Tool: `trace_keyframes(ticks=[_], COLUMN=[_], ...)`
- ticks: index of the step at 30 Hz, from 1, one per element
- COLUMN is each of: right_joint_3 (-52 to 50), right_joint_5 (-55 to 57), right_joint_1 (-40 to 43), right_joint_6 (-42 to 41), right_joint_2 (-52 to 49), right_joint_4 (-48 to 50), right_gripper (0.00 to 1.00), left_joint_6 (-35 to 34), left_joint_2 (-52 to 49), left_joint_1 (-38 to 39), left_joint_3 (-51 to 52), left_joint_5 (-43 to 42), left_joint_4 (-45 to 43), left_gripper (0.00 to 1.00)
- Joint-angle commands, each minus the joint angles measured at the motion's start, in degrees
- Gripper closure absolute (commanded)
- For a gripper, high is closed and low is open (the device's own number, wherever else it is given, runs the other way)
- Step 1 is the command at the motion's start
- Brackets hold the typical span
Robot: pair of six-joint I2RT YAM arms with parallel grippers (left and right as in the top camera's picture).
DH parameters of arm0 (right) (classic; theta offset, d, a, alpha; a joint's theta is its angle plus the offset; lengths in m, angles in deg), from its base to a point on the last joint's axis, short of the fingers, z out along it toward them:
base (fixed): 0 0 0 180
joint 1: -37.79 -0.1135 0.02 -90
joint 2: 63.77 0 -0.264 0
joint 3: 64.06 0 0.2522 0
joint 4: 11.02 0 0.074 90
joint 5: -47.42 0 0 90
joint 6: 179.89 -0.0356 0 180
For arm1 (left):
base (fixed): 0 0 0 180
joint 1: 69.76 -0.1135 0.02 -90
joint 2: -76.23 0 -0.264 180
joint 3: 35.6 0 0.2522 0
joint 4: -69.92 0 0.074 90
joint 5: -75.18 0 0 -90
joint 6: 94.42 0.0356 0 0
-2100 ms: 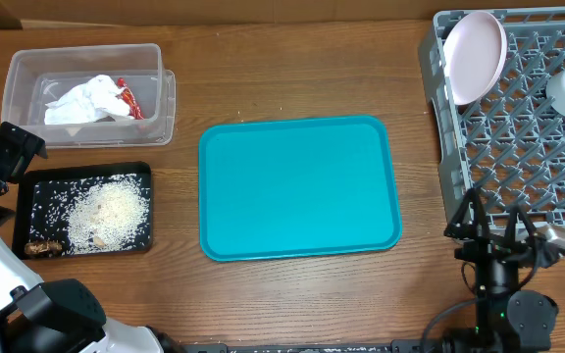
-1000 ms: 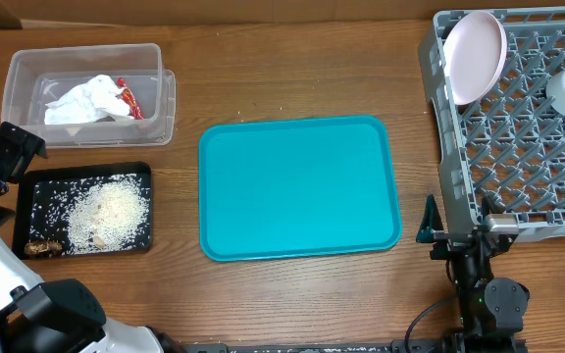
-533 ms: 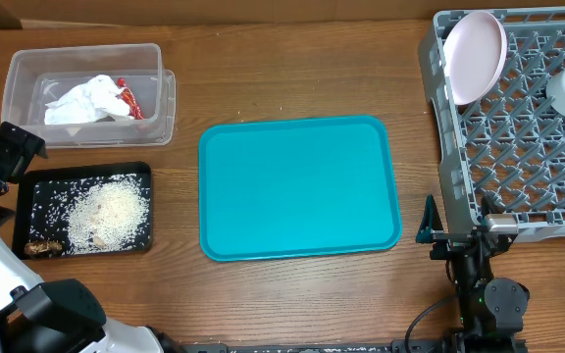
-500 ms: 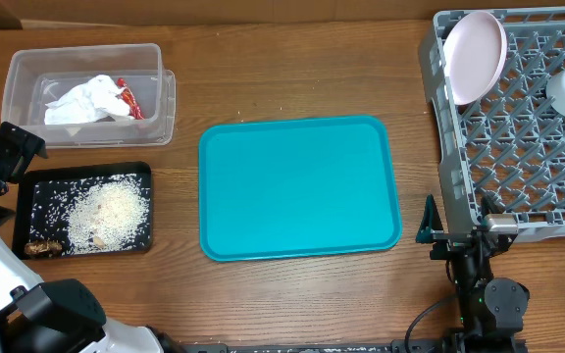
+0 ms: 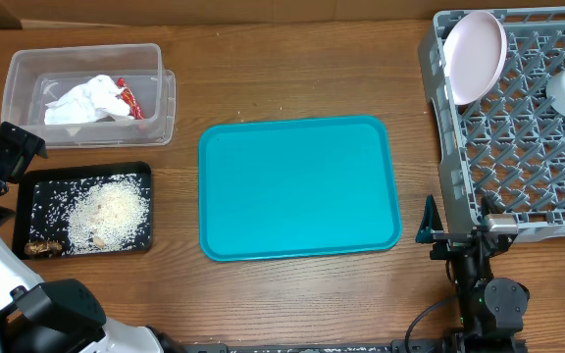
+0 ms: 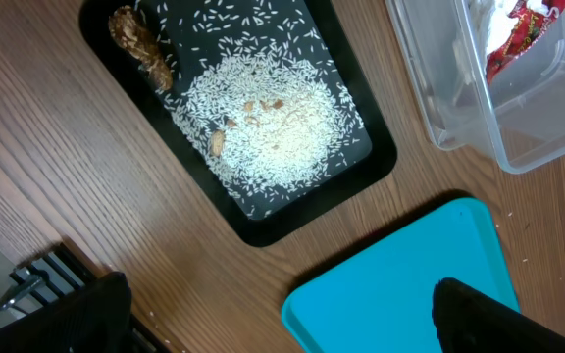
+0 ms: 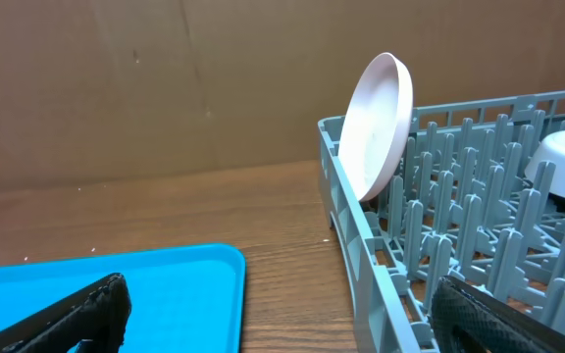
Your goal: Sort waste into correct bins and load items into the dishwasher
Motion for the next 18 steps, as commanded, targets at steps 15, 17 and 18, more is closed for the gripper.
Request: trace_keyframes(ticks=[15,17,18], right_joint_3=[-0.59,-0.59,-0.59], right_joint_5=[-0.37,-0.37,-0.37], right_joint_1=[0.37,0.37,0.37], right_joint_6=[0.42,0.42,0.42], right_joint_2=[0.57,0.57,0.57], right_joint_4=[0.31,0.31,0.31], right_gripper=[0.0,0.0,0.0], left_joint_6=[-0.72,-0.52,-0.52], left_joint_2=[-0.17,-0.17,-0.17], left_joint_1=[0.42,0.42,0.42], left_joint_3=[0.26,0.26,0.26], left_joint_5=[0.46,0.63,0.63], left_joint_4=[0.07,0.04,0.07], left_gripper=[0.0,0.0,0.0])
